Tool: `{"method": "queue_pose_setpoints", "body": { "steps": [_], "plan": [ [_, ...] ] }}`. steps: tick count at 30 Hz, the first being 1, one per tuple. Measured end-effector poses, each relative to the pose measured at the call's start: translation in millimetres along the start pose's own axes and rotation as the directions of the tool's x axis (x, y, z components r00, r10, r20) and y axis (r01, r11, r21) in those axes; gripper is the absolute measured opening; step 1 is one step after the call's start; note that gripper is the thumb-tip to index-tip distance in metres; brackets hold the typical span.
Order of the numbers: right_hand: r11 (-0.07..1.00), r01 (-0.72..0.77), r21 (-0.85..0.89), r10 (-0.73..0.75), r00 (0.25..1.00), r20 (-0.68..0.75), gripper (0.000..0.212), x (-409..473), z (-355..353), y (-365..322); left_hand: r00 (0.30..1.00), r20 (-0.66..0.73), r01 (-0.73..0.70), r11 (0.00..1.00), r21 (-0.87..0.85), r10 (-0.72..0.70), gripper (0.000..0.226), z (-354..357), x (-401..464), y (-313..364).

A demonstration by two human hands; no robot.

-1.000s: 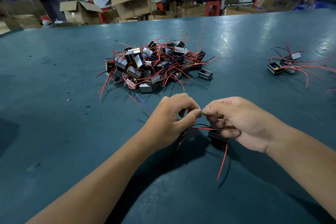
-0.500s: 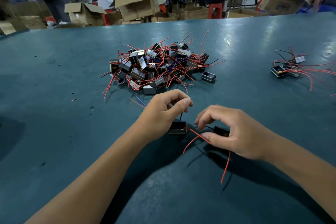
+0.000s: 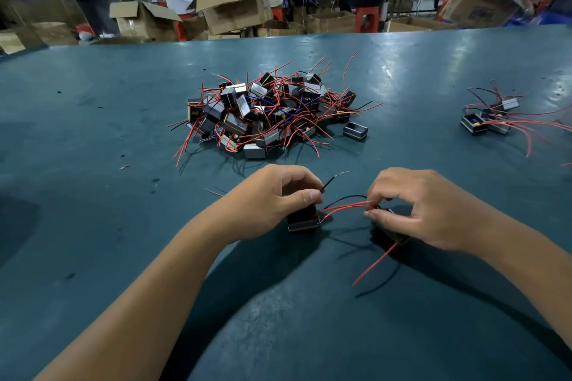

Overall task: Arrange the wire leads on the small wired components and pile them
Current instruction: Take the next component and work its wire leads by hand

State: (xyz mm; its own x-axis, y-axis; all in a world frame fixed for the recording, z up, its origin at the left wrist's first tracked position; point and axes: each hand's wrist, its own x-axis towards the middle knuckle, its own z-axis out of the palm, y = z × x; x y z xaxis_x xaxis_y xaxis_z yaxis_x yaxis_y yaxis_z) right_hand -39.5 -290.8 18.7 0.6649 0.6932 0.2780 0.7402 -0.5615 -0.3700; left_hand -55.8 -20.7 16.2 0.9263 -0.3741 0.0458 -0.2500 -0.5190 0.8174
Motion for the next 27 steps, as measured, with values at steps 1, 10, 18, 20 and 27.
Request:
{"method": "queue_pose_setpoints", "body": {
  "steps": [1, 10, 18, 20, 27],
  "plan": [
    [1.0, -0.011, -0.019, 0.011, 1.0, 0.009, 0.008, 0, -2, 2, 1.0, 0.001, 0.006, 1.0, 0.014, -0.006, 0.011, -2, -1, 1],
    [0.988, -0.137, -0.071, 0.133, 0.99, -0.053, 0.007, -1, -11, 15, 0.999, -0.007, 0.035, 0.997, 0.075, -0.035, 0.01, -7, -5, 6],
    [0.986, -0.164, -0.026, 0.139, 0.902, -0.41, 0.016, 0, -6, 0, 0.999, 0.012, 0.043, 0.998, 0.046, -0.043, 0.01, -8, -7, 11],
    [0.994, -0.091, -0.057, 0.053, 0.875, -0.481, 0.019, 2, 1, -17, 0.999, 0.022, 0.038, 0.998, 0.052, -0.039, 0.009, -7, -7, 12],
    [0.99, 0.047, -0.13, -0.081, 0.959, -0.273, 0.015, 4, 22, -41, 0.998, 0.026, 0.051, 0.997, 0.051, -0.052, 0.009, -5, -7, 13]
  ]
}}
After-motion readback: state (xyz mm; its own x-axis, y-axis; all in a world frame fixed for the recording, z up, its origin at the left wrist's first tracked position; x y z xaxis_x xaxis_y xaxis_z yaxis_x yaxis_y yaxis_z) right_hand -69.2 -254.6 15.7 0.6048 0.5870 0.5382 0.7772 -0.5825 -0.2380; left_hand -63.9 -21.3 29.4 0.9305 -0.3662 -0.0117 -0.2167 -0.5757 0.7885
